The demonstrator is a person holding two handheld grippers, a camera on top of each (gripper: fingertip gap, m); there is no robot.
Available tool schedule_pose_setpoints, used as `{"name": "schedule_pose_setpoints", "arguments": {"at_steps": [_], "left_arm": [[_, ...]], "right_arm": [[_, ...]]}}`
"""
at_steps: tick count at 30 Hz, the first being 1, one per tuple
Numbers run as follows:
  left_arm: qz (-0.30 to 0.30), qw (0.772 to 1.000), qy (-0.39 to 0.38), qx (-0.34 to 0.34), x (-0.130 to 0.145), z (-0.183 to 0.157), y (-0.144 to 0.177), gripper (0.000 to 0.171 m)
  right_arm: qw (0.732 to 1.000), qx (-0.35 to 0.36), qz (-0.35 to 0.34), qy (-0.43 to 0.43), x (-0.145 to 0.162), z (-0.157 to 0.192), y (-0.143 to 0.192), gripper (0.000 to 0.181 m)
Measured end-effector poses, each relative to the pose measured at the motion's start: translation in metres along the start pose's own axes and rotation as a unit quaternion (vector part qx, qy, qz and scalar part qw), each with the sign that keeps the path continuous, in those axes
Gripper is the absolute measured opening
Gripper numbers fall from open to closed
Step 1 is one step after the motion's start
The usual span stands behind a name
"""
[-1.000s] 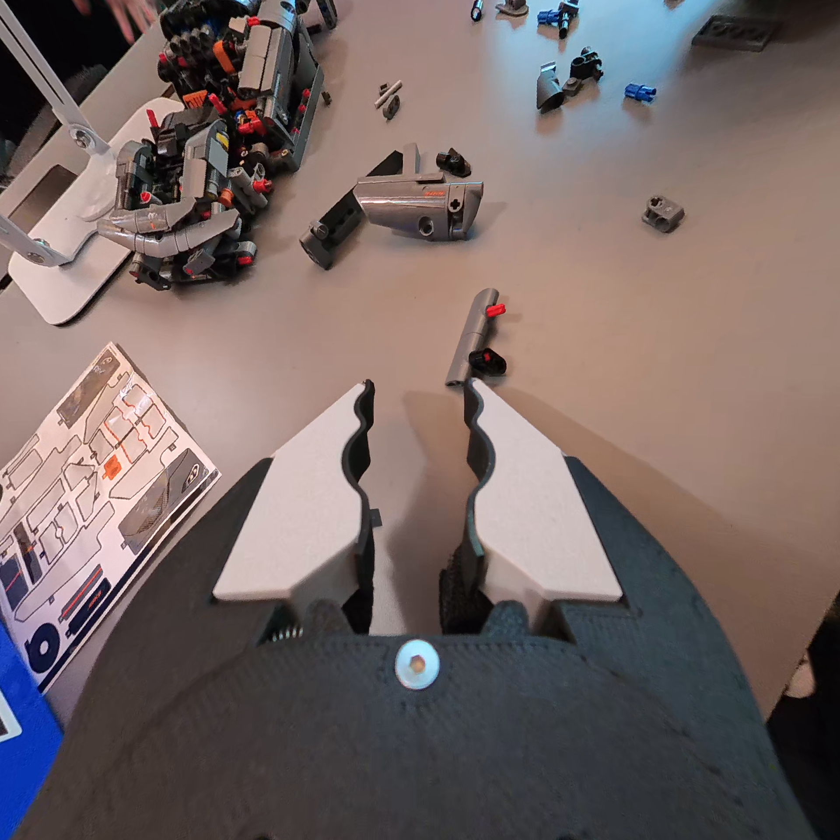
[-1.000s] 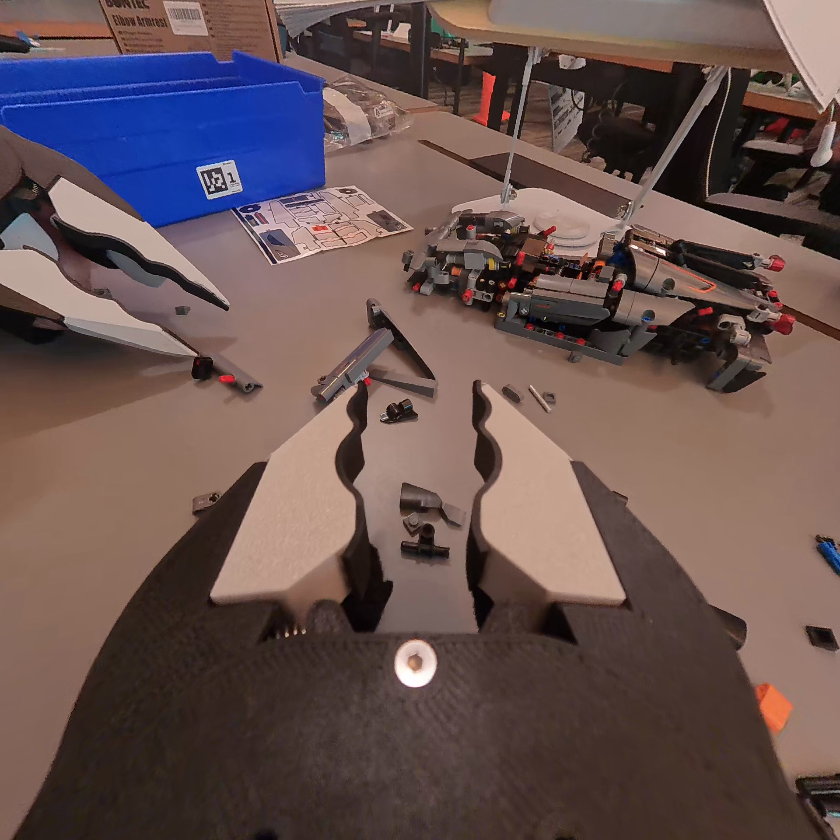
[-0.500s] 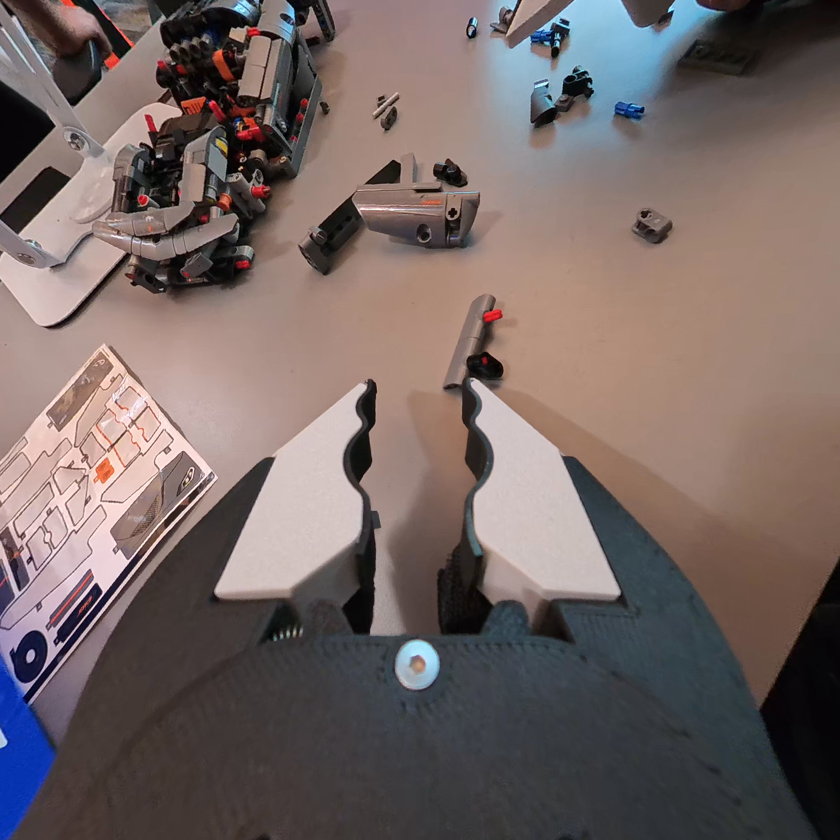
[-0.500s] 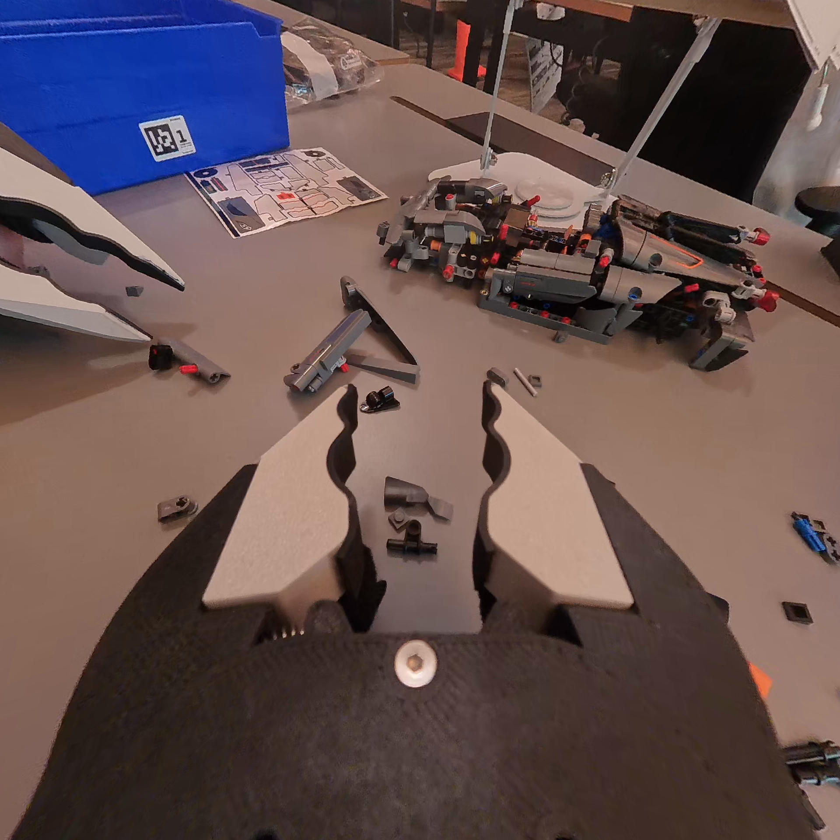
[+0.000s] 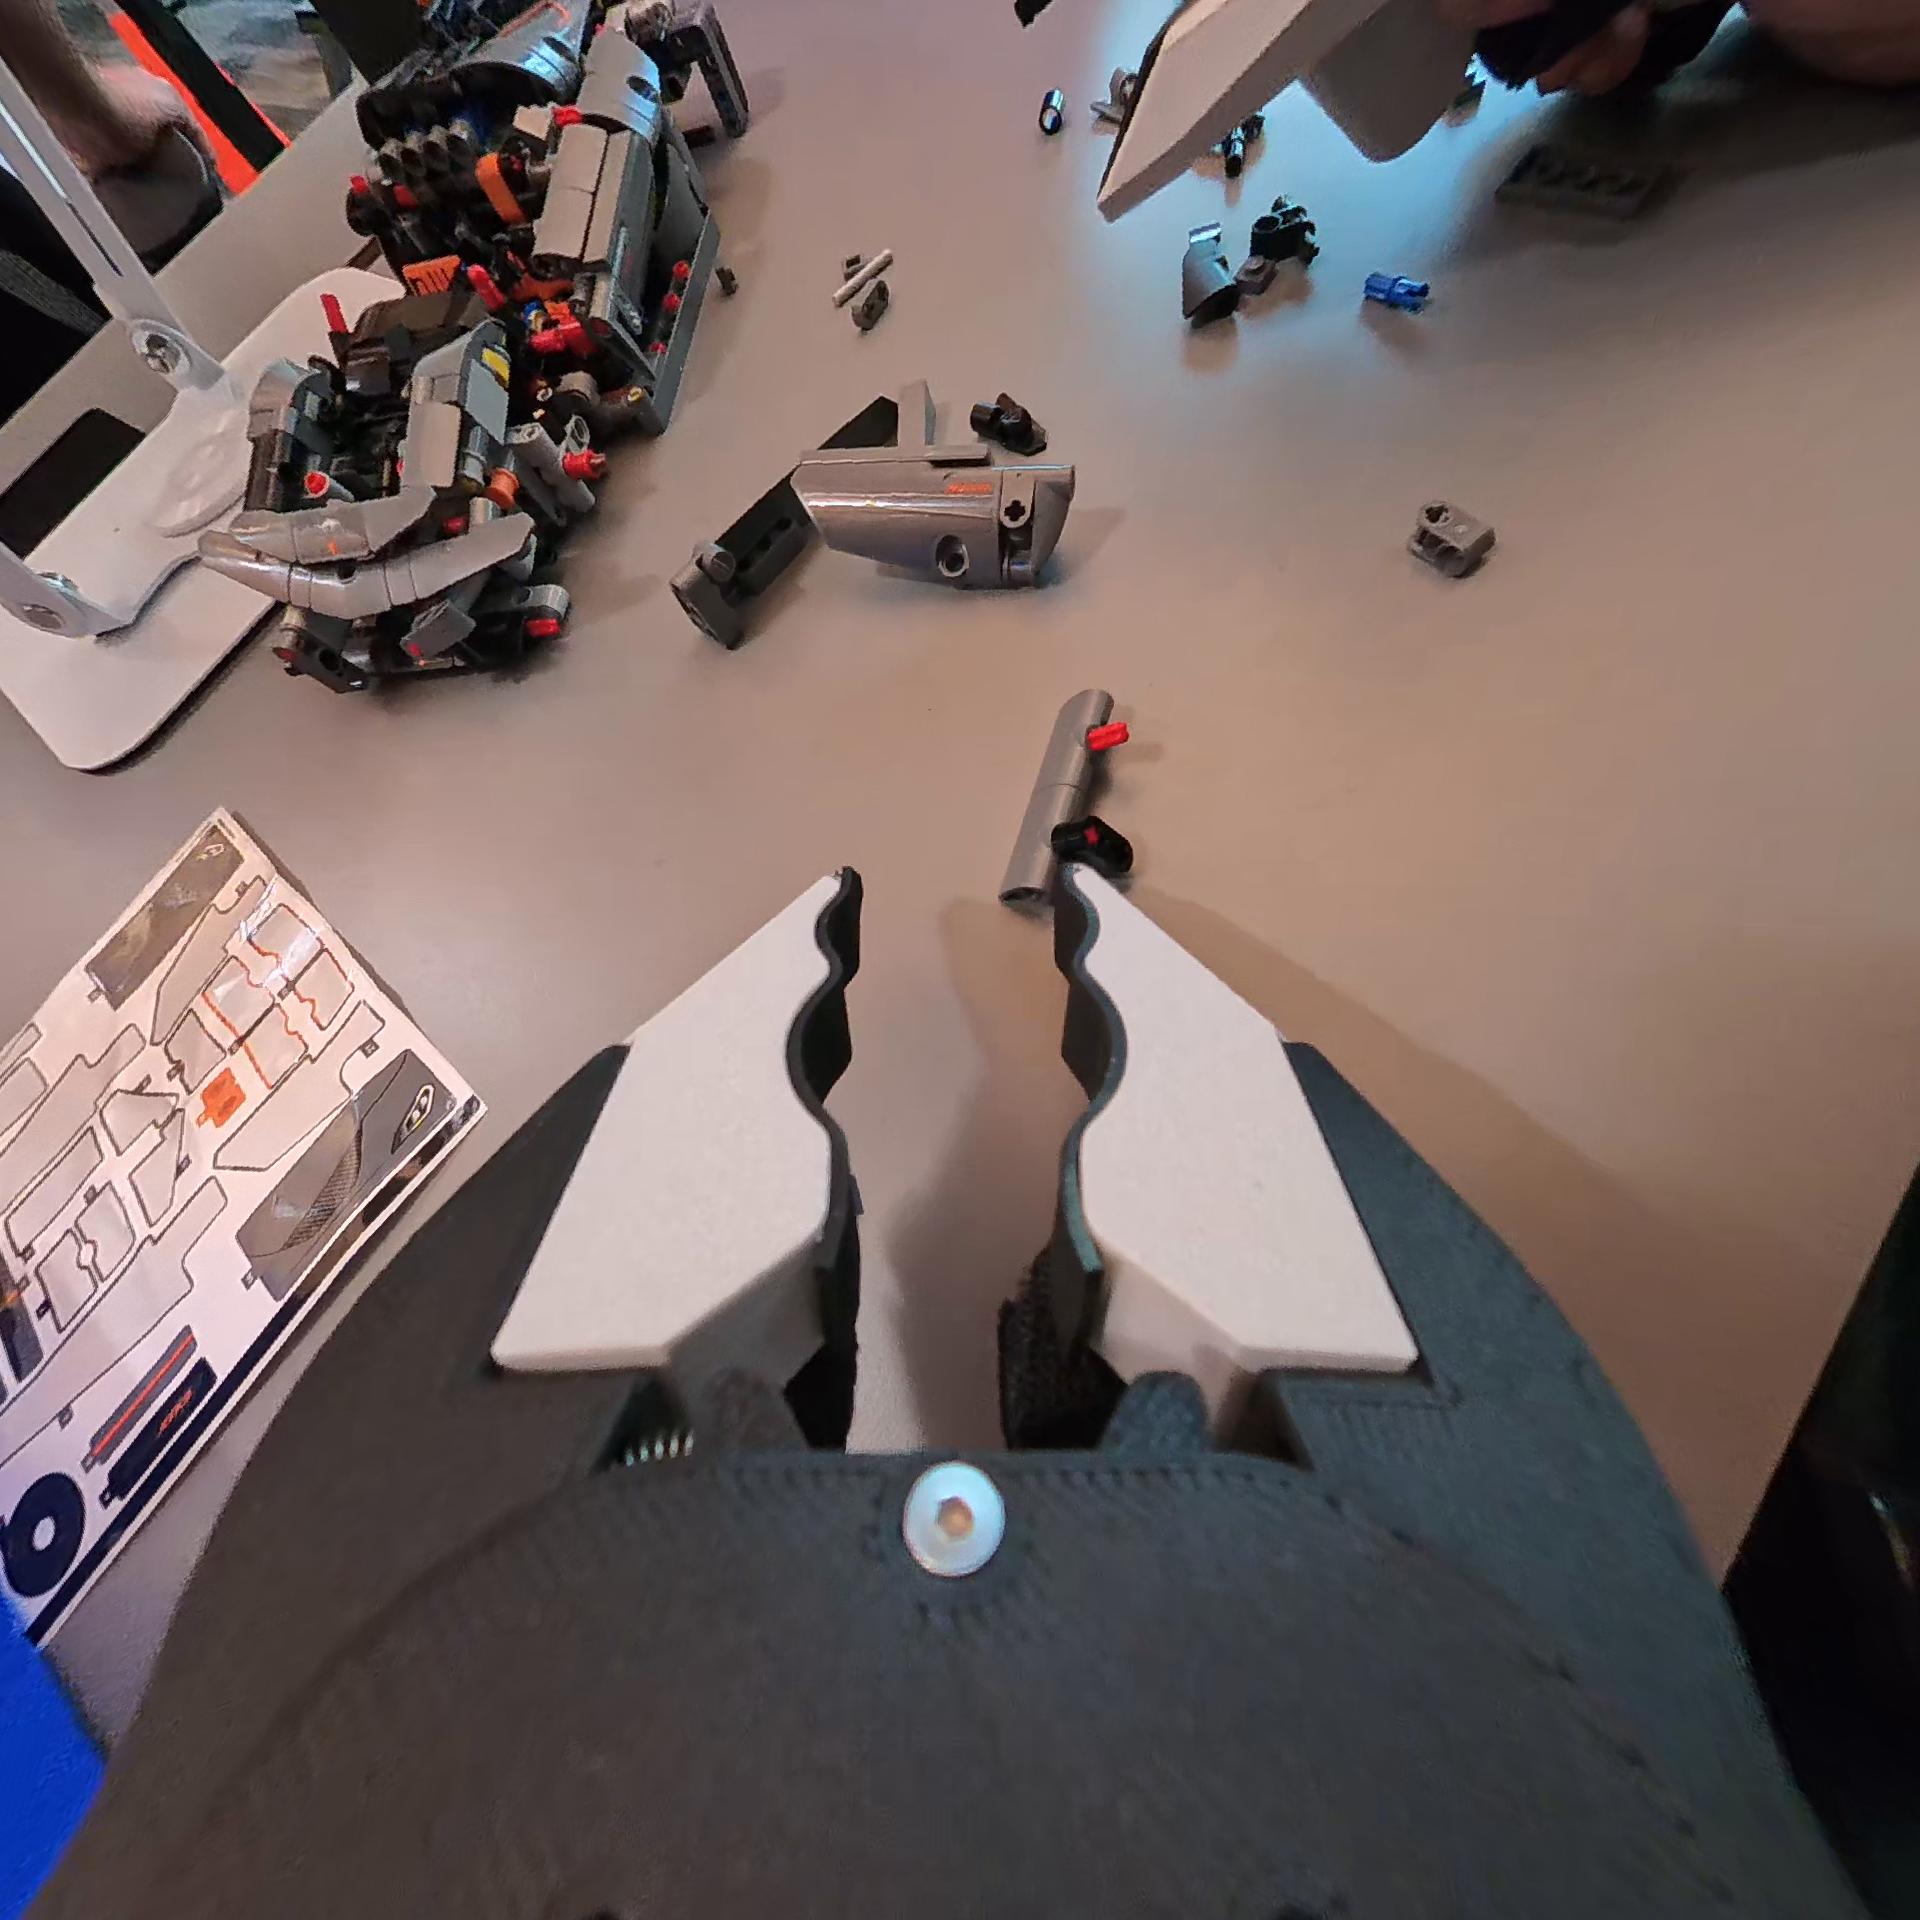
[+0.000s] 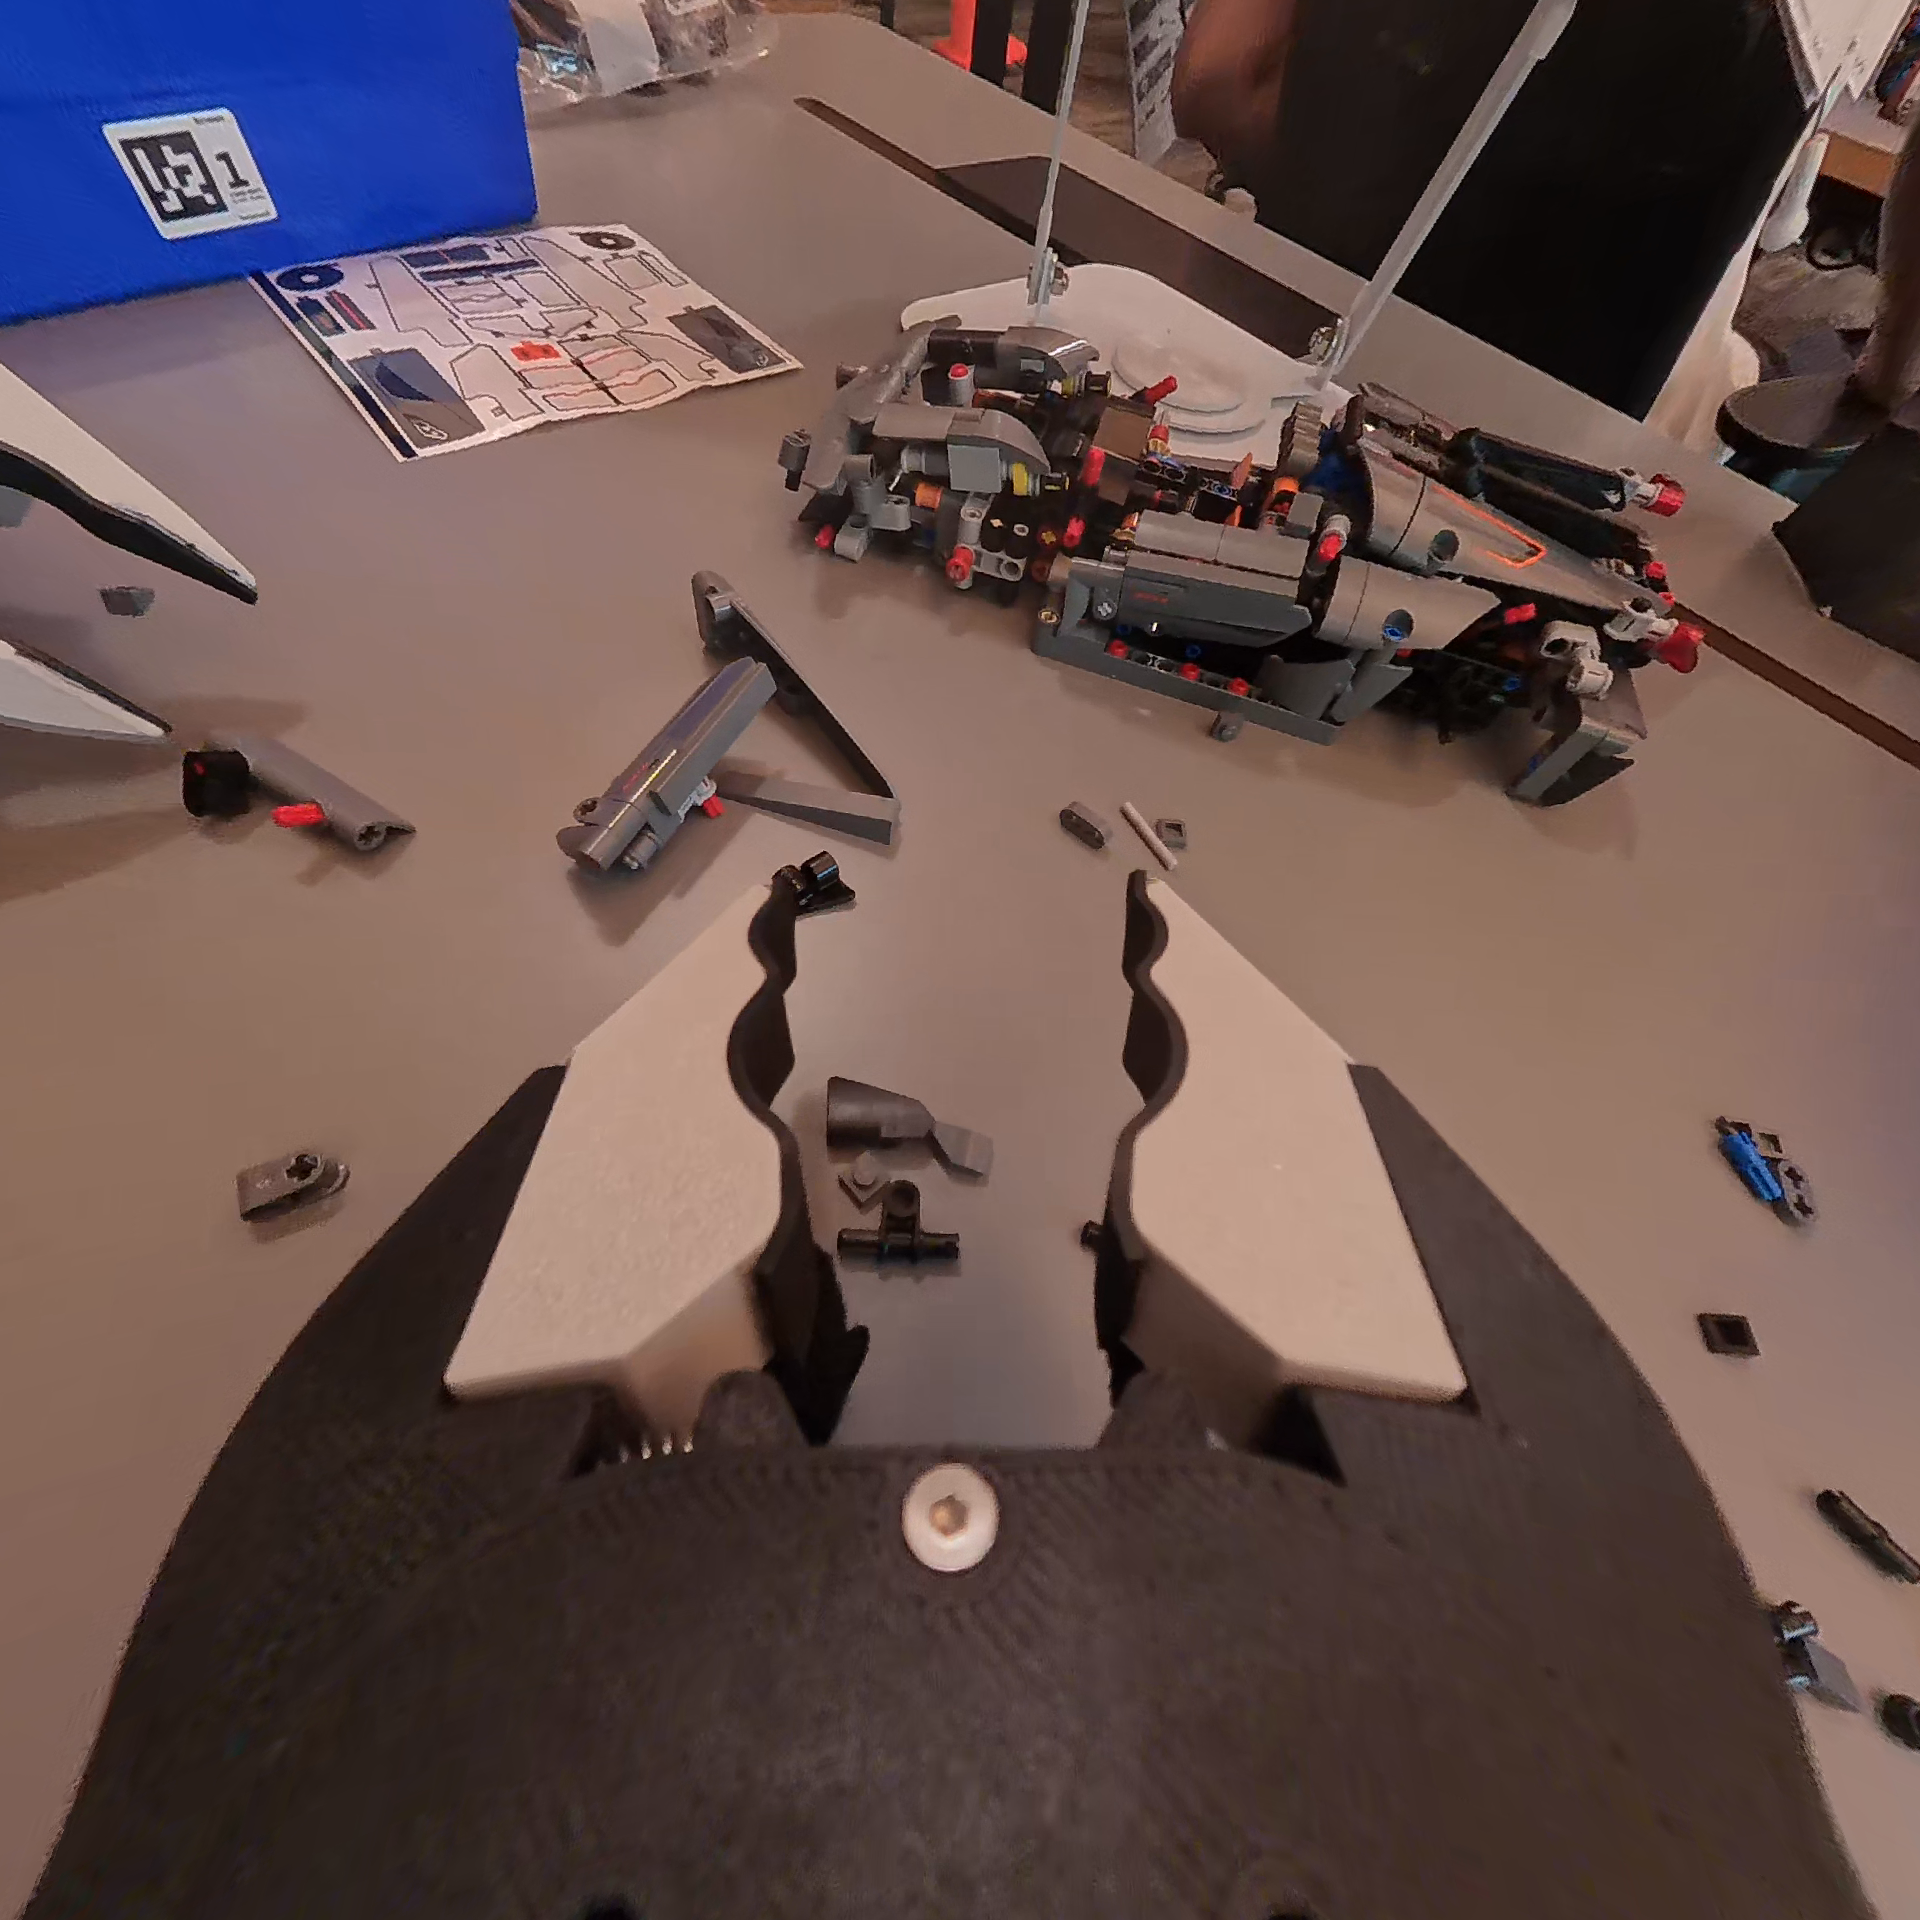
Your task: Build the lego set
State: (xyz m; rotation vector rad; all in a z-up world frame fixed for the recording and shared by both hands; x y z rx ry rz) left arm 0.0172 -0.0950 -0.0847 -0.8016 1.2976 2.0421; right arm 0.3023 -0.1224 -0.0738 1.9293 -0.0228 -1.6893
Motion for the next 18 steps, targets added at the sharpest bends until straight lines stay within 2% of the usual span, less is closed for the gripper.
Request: {"name": "schedule_pose_setpoints", "arguments": {"at_steps": [18], "left_arm": [[0.012,1.0,-0.008,-0.005,0.0004,-0.0015,-0.0024,0.035]], "right_arm": [[1.0,-0.007,0.0,0.007,0.0003,0.0017,0.0005,0.061]]}}
Point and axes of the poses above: each gripper's, where its closed fingertips meet, y back along the fingers, x out of its underside, z = x × y across the jaws, the point moved 10 cm from there along y, back along the fingers, and after that the axes turned 6 degrees about -y, right-handed, at the moved point
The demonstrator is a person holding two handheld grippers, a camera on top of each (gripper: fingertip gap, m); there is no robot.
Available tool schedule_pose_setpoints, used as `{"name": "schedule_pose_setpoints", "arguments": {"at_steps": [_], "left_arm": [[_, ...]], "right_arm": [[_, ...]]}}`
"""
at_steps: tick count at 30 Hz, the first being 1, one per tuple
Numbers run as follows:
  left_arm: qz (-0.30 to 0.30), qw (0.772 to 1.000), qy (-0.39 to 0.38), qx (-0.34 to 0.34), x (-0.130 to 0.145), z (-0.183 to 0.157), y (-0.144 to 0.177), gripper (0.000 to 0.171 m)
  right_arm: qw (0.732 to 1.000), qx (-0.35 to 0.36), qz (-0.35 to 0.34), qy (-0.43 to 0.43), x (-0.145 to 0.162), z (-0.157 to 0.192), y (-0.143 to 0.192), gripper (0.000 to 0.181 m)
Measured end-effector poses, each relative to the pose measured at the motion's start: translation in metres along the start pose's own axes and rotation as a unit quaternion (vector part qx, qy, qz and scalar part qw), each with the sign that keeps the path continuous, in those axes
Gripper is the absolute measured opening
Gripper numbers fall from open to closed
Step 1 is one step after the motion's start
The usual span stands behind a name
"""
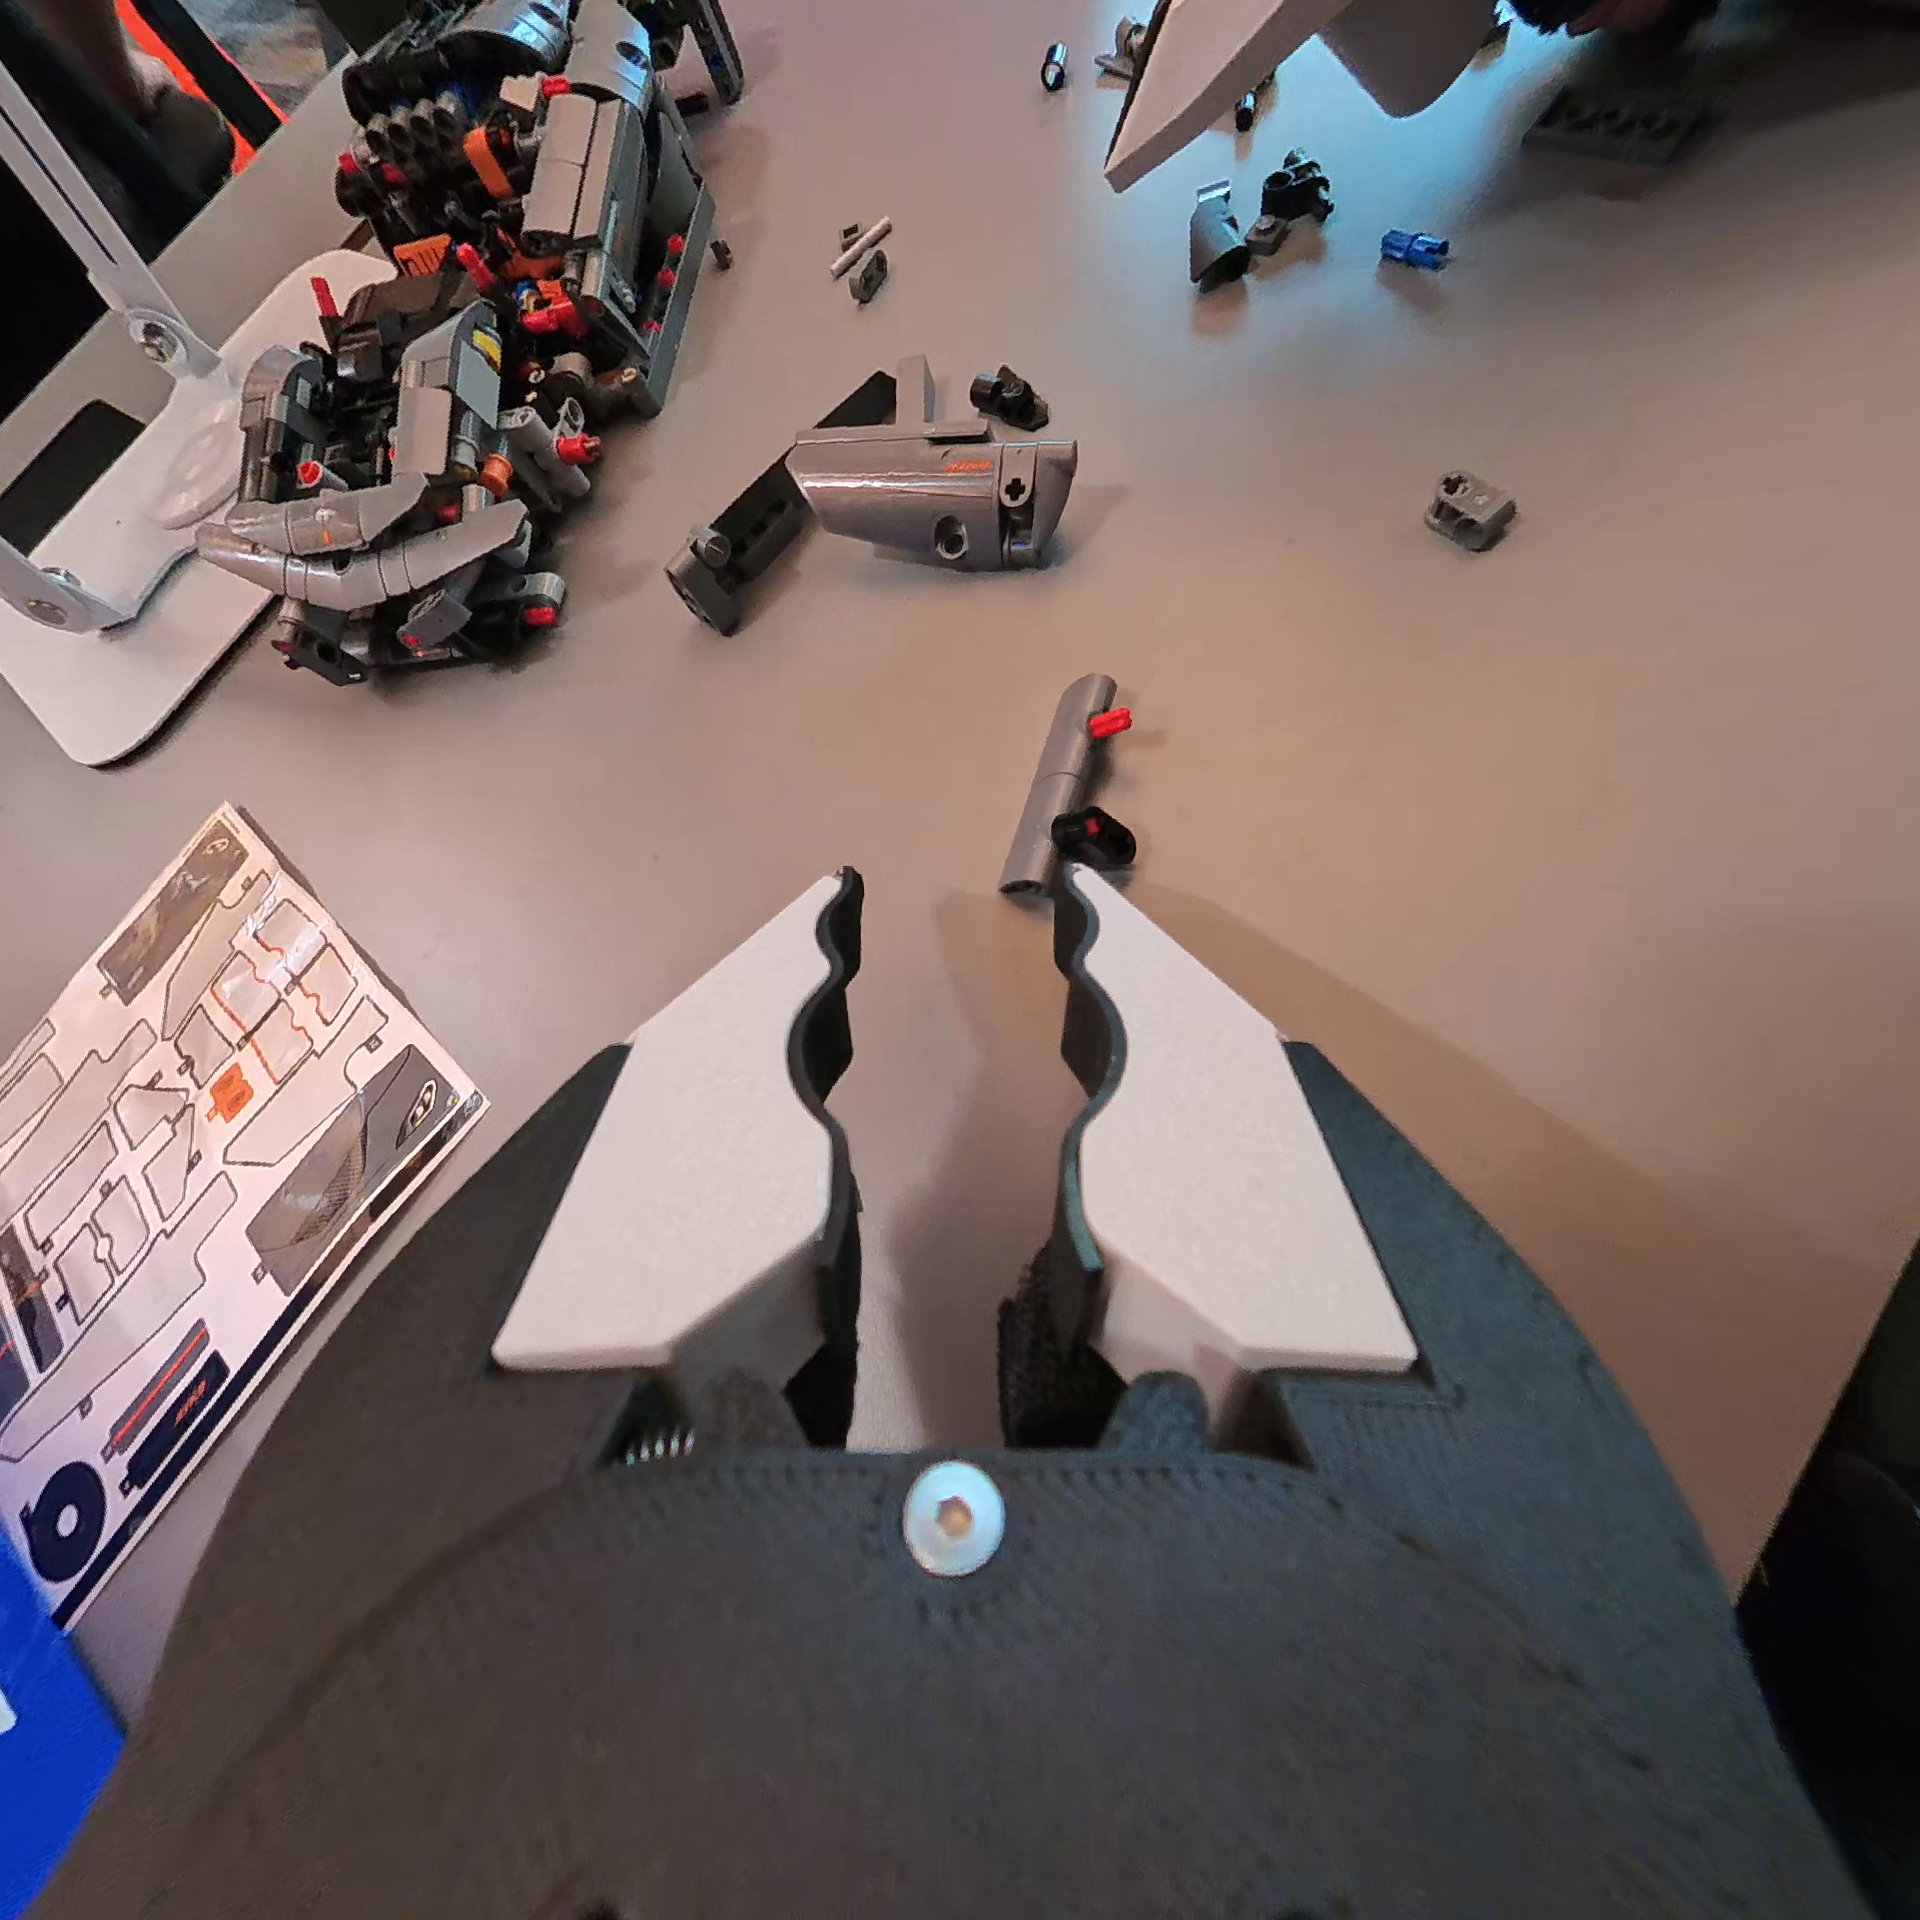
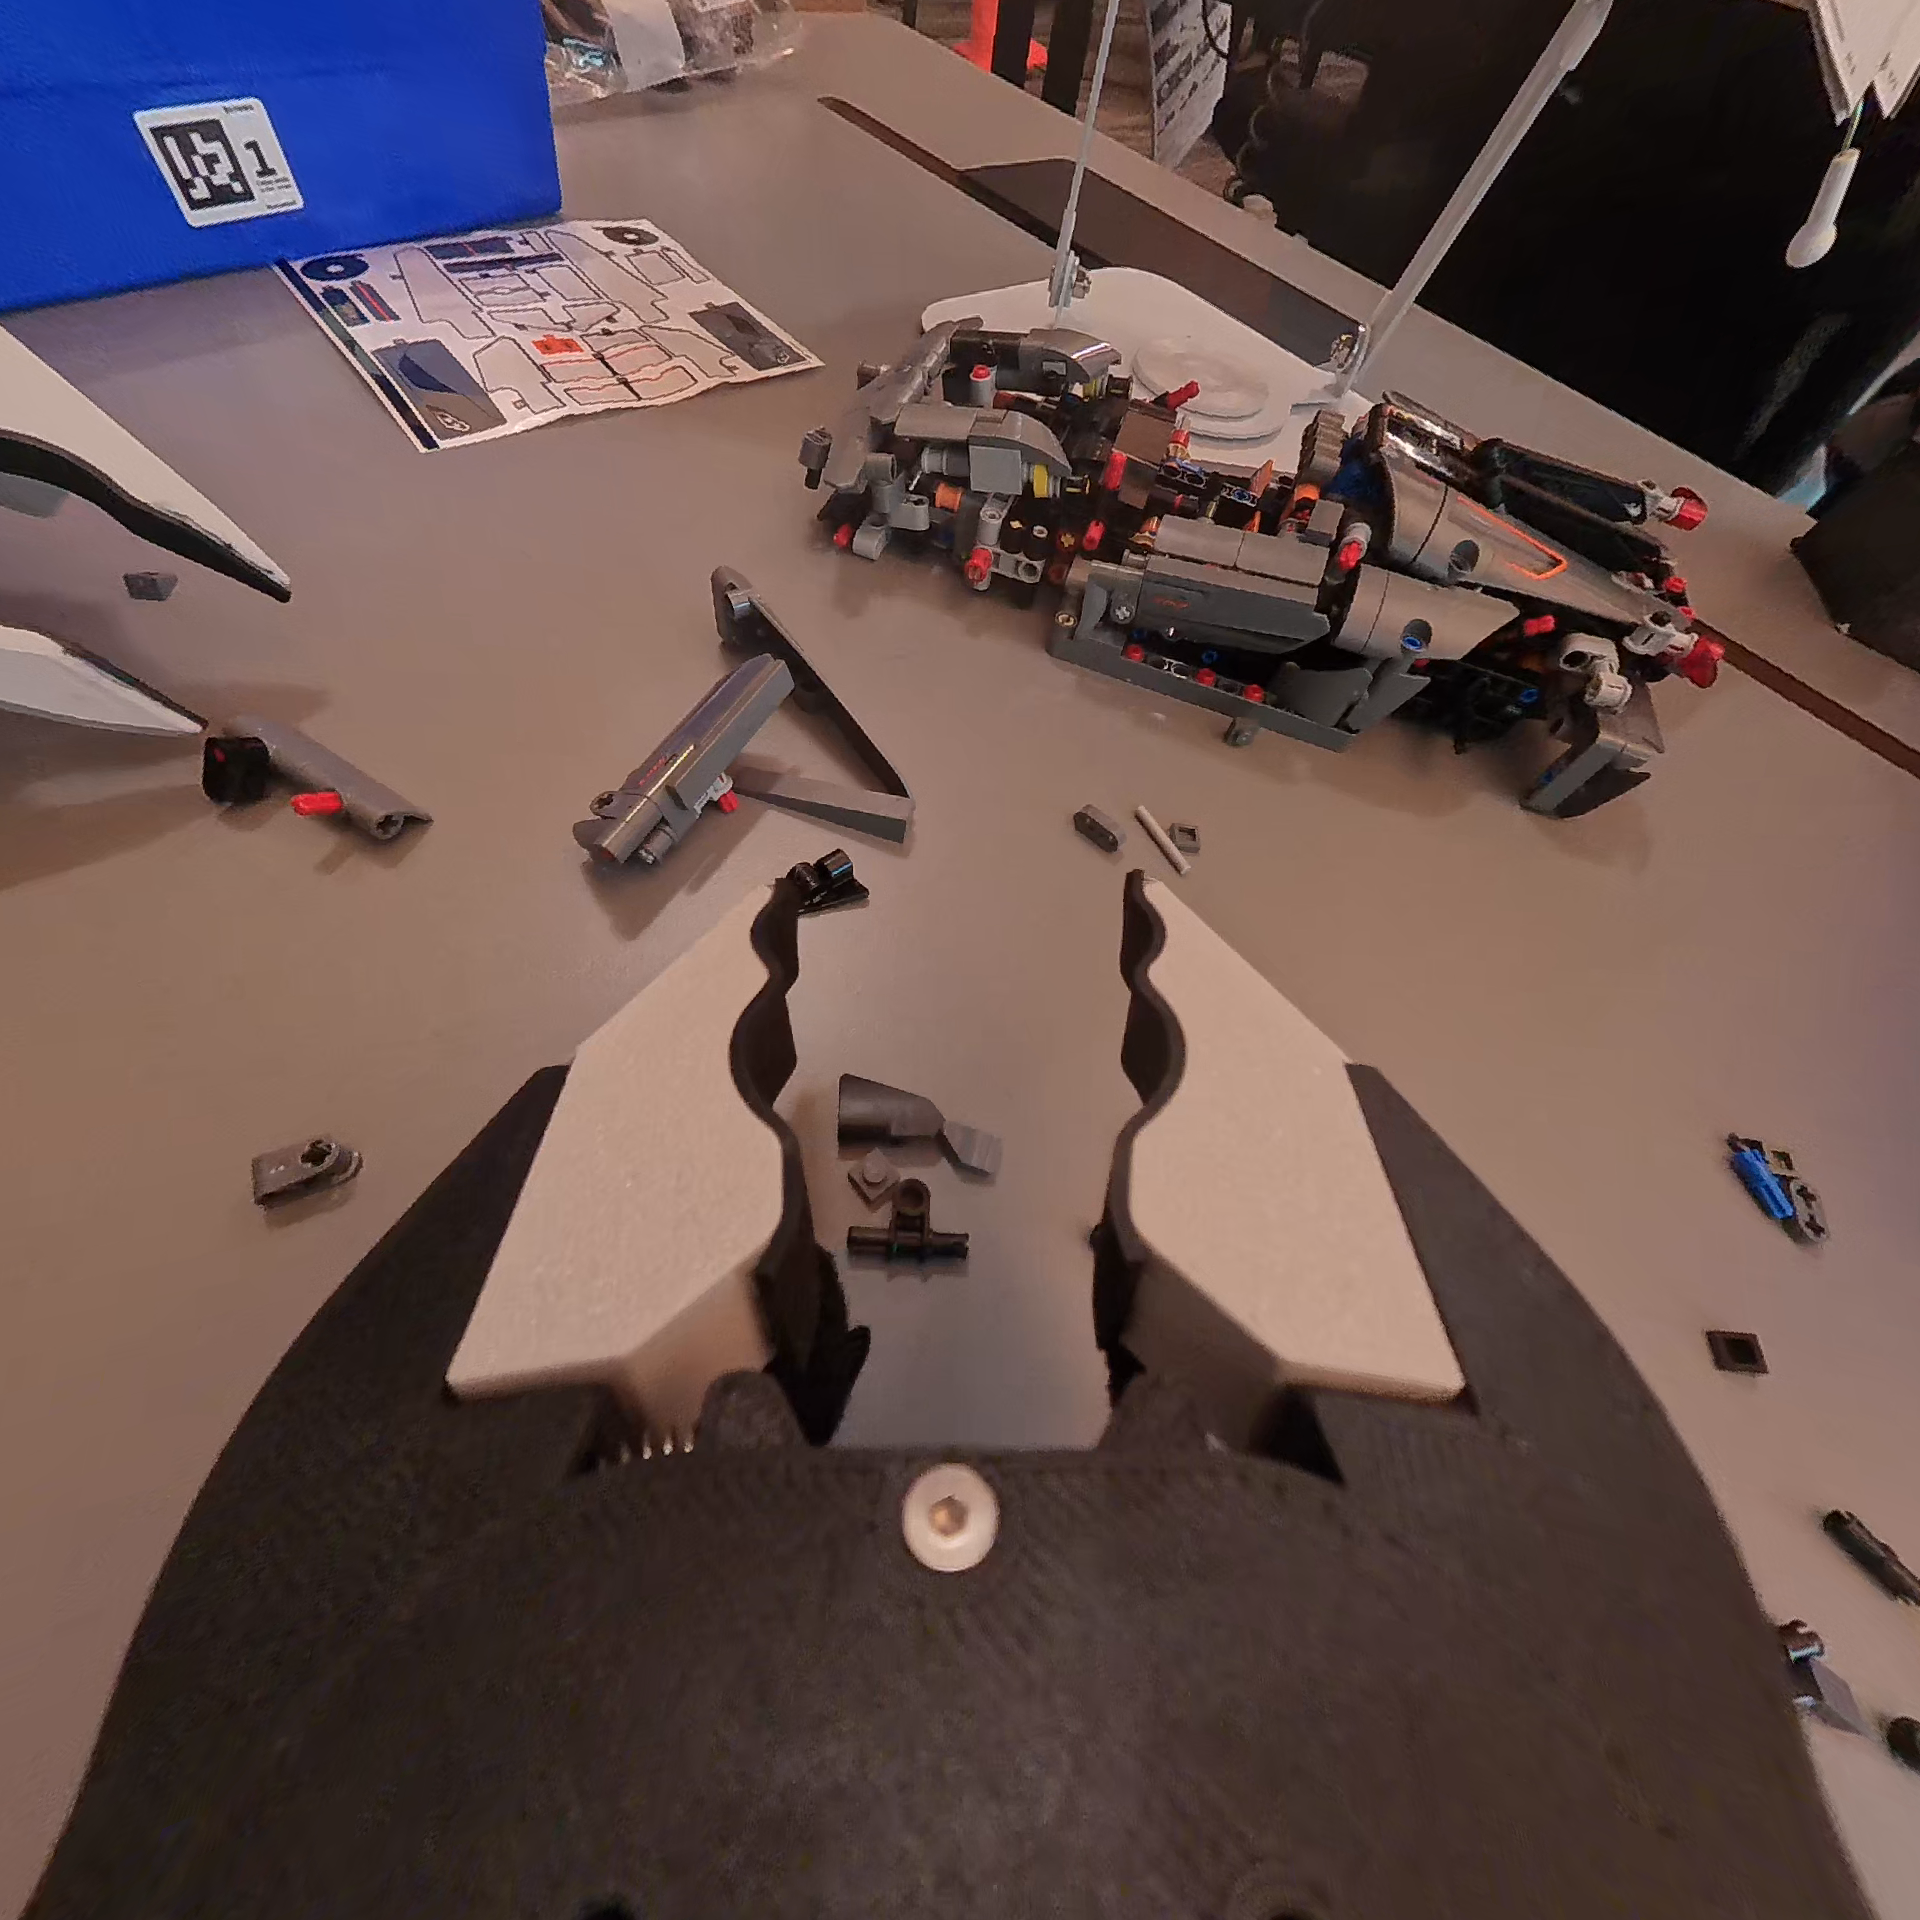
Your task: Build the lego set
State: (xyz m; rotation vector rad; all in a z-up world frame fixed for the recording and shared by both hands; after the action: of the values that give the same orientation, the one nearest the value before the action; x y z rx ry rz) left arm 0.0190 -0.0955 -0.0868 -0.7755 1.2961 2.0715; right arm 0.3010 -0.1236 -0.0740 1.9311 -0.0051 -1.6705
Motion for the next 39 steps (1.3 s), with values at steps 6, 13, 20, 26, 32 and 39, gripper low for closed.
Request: {"name": "schedule_pose_setpoints", "arguments": {"at_steps": [6,13,20,26,32,39], "left_arm": [[0.003,1.0,0.002,-0.006,0.0,0.001,-0.001,0.035],[0.013,1.0,-0.003,-0.011,0.0,0.0,-0.003,0.035],[0.031,0.999,-0.011,-0.016,0.001,-0.001,-0.007,0.034],[0.032,0.999,-0.014,-0.021,0.001,-0.001,-0.008,0.032],[0.039,0.999,-0.018,-0.022,0.001,-0.002,-0.009,0.032],[0.04,0.999,-0.016,-0.023,0.001,-0.002,-0.009,0.031]], "right_arm": [[1.0,-0.008,-0.005,0.0,0.0,0.0,0.001,0.06],[1.0,-0.019,-0.023,-0.01,-0.001,-0.001,0.005,0.06],[0.998,-0.036,-0.049,-0.028,-0.003,-0.004,0.011,0.059],[0.997,-0.043,-0.056,-0.027,-0.003,-0.004,0.013,0.058],[0.996,-0.049,-0.067,-0.036,-0.003,-0.006,0.015,0.058],[0.996,-0.051,-0.069,-0.035,-0.004,-0.006,0.016,0.058]]}}
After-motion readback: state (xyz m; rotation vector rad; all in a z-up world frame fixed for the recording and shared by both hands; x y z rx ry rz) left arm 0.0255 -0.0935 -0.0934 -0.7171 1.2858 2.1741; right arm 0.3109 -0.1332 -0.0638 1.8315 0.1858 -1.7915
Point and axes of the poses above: each gripper's, where its closed fingertips meet, y back along the fingers, x out of its underside, z = x × y across the jaws, the point moved 10 cm from there along y, back along the fingers, and after that the axes turned 6 degrees about -y, right-handed, at the moved point
